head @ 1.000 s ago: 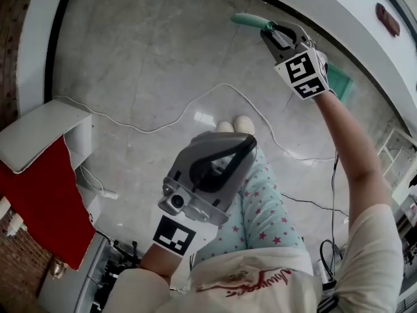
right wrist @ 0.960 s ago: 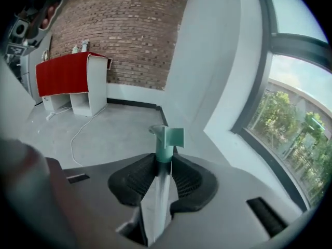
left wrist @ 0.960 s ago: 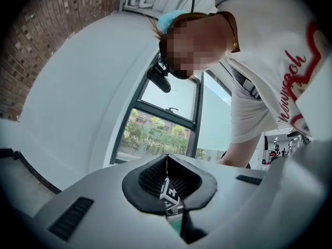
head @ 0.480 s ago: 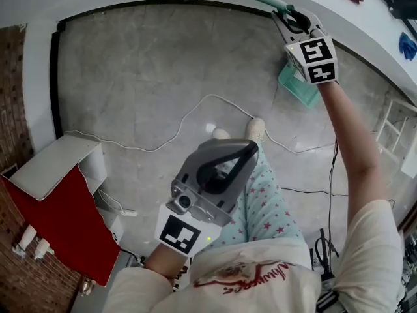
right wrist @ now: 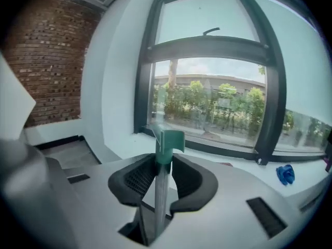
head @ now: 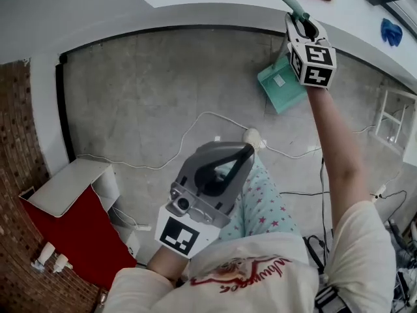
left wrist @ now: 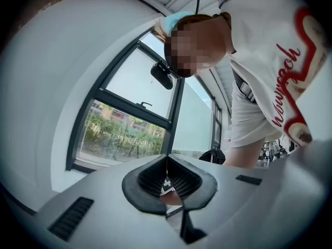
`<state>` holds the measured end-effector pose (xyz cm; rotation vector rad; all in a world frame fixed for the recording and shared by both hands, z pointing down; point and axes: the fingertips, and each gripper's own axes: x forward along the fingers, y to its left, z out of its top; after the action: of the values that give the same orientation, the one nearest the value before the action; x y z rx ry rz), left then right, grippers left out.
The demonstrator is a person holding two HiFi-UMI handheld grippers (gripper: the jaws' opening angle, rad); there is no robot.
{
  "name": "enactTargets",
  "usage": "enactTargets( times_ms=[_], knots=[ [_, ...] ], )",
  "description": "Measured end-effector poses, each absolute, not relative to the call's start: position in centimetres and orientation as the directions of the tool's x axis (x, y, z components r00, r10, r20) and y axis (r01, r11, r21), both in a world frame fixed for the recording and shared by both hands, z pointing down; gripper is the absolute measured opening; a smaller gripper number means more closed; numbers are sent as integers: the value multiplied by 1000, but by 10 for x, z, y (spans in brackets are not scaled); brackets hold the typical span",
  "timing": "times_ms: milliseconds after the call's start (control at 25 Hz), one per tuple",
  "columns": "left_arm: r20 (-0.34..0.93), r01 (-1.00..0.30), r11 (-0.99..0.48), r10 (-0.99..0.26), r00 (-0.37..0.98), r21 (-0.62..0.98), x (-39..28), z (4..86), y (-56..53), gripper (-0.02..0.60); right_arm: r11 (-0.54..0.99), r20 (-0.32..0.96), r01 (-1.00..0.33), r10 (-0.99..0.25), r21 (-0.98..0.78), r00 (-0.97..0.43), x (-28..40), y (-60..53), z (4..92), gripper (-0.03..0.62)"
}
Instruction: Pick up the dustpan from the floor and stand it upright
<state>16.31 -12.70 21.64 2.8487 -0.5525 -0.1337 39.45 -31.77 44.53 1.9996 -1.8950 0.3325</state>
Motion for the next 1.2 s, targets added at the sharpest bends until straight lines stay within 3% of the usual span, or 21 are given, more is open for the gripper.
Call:
enactTargets(
  times_ms=[280, 680, 1000, 1200],
  knots=[
    [-21, -330, -914, -345, 939, 236, 190, 213, -122, 20, -269, 367, -962, -890, 53, 270, 453, -307, 436, 109],
    [0, -303, -924, -312, 950, 235, 214, 218, -111, 20, -432, 297, -901, -856, 37, 422, 494, -289, 424, 109],
    [-19, -314, -922, -326, 945, 228, 221, 209, -111, 20, -397, 284, -912, -867, 97, 408, 489, -276, 419, 109],
    [-30, -318, -918, -334, 942, 238, 223, 203, -109, 20, -352, 275, -931, -890, 92, 364, 484, -276, 410, 148]
  ],
)
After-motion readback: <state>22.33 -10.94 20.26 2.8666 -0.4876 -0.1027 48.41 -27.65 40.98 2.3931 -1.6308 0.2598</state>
